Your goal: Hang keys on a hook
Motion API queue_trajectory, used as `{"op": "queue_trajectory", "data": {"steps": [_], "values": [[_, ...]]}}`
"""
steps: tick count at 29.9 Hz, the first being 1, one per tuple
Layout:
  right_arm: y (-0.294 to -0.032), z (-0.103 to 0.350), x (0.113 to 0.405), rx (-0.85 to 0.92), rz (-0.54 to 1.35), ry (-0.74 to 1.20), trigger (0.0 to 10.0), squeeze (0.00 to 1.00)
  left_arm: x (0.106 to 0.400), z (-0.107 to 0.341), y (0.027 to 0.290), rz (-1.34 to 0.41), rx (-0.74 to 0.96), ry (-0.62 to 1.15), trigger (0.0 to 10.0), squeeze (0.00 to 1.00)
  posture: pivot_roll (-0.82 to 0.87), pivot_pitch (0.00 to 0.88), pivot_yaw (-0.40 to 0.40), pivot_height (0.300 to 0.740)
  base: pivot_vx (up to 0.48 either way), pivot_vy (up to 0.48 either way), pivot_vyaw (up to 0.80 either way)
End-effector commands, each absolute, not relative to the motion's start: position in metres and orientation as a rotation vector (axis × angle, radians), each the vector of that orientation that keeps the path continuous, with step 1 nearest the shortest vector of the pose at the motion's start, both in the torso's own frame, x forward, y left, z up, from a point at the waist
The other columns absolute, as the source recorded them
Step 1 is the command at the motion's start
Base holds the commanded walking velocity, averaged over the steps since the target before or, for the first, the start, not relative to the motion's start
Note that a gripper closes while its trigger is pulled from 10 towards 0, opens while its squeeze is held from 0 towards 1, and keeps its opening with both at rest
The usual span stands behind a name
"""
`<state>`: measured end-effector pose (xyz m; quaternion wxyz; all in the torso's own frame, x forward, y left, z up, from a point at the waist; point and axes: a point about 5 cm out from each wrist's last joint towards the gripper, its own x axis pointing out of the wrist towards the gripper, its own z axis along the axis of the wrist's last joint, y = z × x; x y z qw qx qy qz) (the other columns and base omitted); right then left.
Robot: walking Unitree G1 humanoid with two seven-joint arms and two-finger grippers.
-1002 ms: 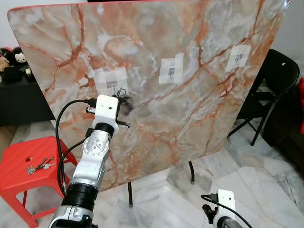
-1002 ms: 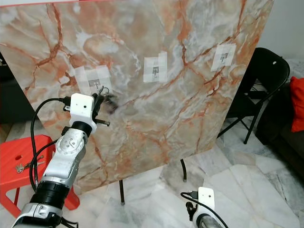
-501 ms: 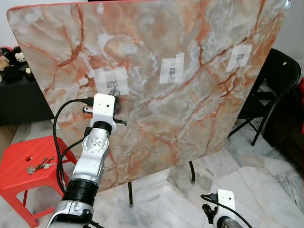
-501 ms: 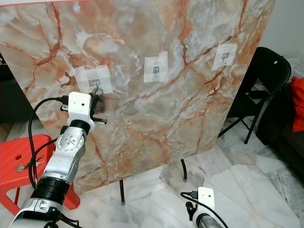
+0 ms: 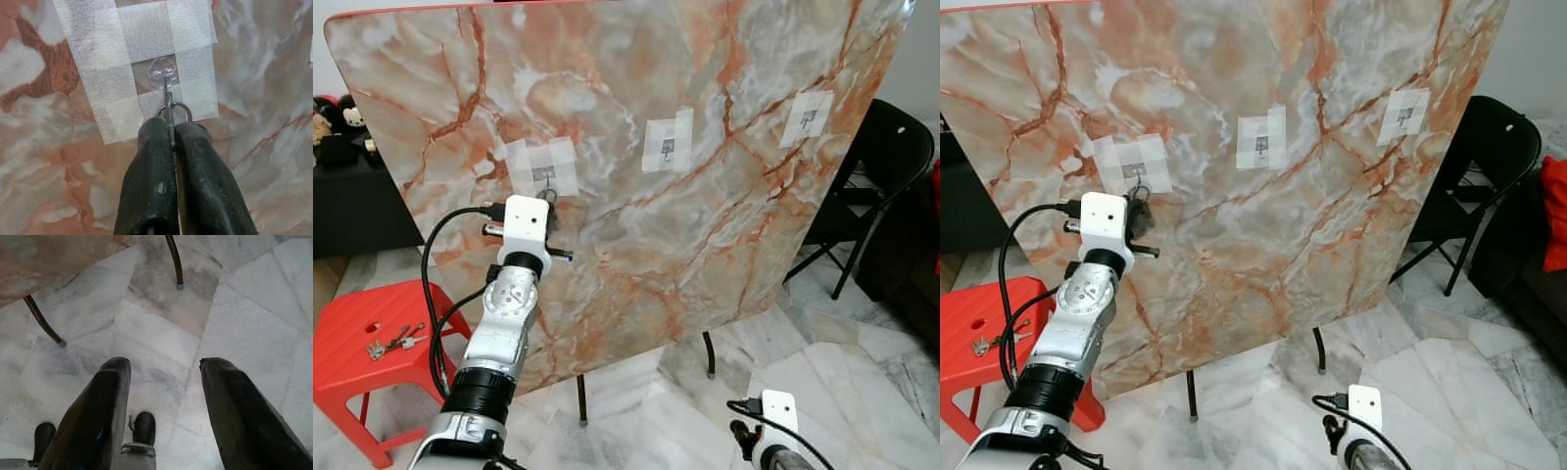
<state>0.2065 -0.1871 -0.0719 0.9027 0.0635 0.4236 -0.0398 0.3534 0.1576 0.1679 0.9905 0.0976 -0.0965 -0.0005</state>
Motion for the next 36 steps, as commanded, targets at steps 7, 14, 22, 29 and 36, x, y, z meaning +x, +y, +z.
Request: {"op": "queue_trajectory", "data": {"steps": [7,14,22,29,36], "values": [[-0.189,-0.070,0.210,0.124,-0.085,0.873,10.0,0.00,0.356,0.172,0.156,-0.003,0.228,-0.205,10.0,0.05,0.10,0.000,-0.060,0.740,0.000,0.000,0.00],[-0.189,-0.070,0.209,0.122,-0.085,0.874,10.0,0.00,0.356,0.172,0.156,0.000,0.223,-0.204,10.0,1.00,0.10,0.000,-0.060,0.740,0.000,0.000,0.00],[-0.189,-0.070,0.209,0.122,-0.085,0.874,10.0,0.00,0.355,0.171,0.157,0.005,0.215,-0.203,10.0,1.00,0.10,0.000,-0.062,0.740,0.000,0.000,0.00],[-0.189,-0.071,0.209,0.124,-0.087,0.874,10.0,0.00,0.350,0.167,0.162,0.005,0.208,-0.202,10.0,1.00,0.09,0.000,-0.061,0.740,0.000,0.000,0.00],[-0.189,-0.071,0.208,0.129,-0.093,0.873,10.0,0.00,0.326,0.131,0.181,0.011,0.246,-0.118,10.0,1.00,0.09,0.000,-0.056,0.740,0.000,0.000,0.00]]}}
